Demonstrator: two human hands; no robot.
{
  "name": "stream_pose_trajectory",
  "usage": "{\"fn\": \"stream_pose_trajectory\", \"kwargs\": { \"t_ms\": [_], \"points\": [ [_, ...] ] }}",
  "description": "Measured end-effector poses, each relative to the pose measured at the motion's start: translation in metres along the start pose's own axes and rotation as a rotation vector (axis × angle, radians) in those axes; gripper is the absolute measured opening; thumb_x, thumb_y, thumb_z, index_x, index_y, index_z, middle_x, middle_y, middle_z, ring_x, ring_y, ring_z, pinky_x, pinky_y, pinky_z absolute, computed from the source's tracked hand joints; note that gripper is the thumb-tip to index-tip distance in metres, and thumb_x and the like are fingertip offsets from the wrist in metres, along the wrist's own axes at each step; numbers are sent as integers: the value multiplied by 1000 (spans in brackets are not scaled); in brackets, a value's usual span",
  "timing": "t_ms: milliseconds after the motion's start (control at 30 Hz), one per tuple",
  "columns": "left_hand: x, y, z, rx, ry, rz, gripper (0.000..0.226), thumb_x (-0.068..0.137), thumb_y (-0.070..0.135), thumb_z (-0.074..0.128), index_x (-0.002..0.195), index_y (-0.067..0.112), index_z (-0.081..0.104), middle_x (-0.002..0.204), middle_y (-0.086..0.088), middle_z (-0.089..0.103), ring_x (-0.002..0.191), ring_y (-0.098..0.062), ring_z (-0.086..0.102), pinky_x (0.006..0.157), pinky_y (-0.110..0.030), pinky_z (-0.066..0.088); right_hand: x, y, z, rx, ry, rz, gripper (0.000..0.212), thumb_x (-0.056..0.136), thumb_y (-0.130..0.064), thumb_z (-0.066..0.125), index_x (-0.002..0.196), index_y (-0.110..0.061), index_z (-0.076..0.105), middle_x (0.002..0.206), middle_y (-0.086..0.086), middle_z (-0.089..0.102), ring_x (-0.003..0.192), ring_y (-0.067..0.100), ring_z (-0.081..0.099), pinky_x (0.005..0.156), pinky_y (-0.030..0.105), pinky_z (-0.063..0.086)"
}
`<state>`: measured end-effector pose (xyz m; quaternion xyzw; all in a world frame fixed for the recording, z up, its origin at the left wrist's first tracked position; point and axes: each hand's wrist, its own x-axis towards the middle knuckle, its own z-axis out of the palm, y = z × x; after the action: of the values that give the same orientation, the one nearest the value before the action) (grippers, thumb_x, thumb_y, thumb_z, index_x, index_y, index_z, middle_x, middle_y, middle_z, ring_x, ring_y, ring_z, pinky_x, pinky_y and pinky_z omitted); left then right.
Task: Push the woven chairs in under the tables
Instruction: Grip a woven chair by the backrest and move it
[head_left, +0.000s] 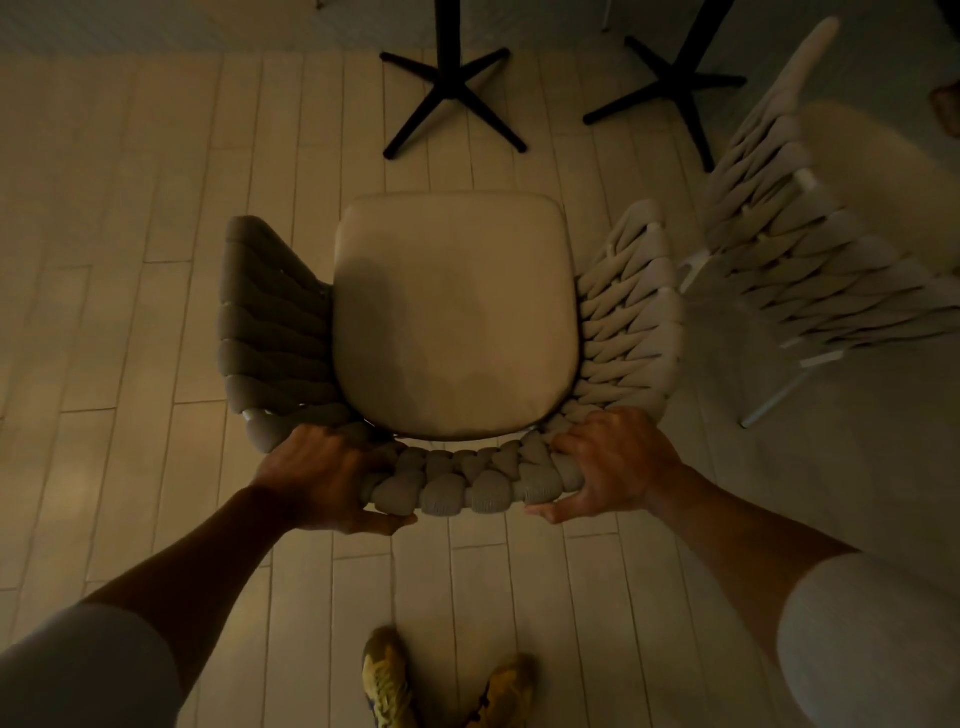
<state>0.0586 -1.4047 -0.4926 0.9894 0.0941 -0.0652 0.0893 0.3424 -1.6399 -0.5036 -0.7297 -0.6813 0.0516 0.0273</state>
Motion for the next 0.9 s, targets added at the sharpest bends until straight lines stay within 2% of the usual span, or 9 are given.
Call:
{"fn": "stream_pose_trajectory", "kwargs": {
  "t_ms": [100,233,367,500,567,733,833,900],
  "points": [
    [9,-5,-1,7,0,4,68,76,95,32,99,43,71,71,21,67,57,4,35,54,-12,31,8,8,1,4,16,0,91,61,-108,37,85,-28,74,75,-6,75,71,23,68,61,29,49],
    [22,-11,-1,14,-37,-41,79,73,99,24,106,44,71,75,18,69,55,-1,50,55,-14,32,20,25,-2,-6,39,-7,85,62,-105,43,81,-29,74,73,-7,74,67,21,67,58,25,39],
    [37,-21,-5,44,-35,-28,74,73,98,30,102,45,72,74,20,69,53,-1,46,55,-14,30,33,37,-4,-29,35,-8,86,62,-106,42,78,-27,74,71,-7,73,65,21,65,58,25,30],
    [50,-32,-9,26,-85,-44,82,71,101,23,109,46,70,82,20,71,60,-1,53,57,-17,40,46,47,-5,-2,37,-1,85,63,-105,43,78,-27,73,70,-6,72,65,22,65,58,25,40],
    [57,-39,-10,14,-81,-42,82,71,102,24,112,46,69,85,19,71,64,-4,60,59,-19,46,54,52,-6,-11,37,6,85,63,-105,43,76,-26,73,69,-6,72,65,22,65,59,25,41],
    [77,-58,-14,5,-97,-36,83,70,102,24,114,47,67,89,20,72,69,-4,63,61,-21,50,74,65,-7,-7,49,0,84,64,-104,45,77,-26,74,71,-6,73,67,22,67,60,26,43],
    [89,-69,-17,26,-75,-36,82,70,102,24,112,46,68,86,20,71,66,-4,61,59,-19,45,87,73,-11,-8,57,2,83,63,-104,46,76,-26,73,69,-6,72,66,21,67,59,26,43],
    [97,-77,-18,32,-102,-39,85,69,103,23,116,47,67,90,20,72,70,-5,63,62,-20,49,96,79,-12,-8,47,0,86,63,-105,43,78,-26,74,70,-6,73,67,21,67,60,26,43]
  ]
}}
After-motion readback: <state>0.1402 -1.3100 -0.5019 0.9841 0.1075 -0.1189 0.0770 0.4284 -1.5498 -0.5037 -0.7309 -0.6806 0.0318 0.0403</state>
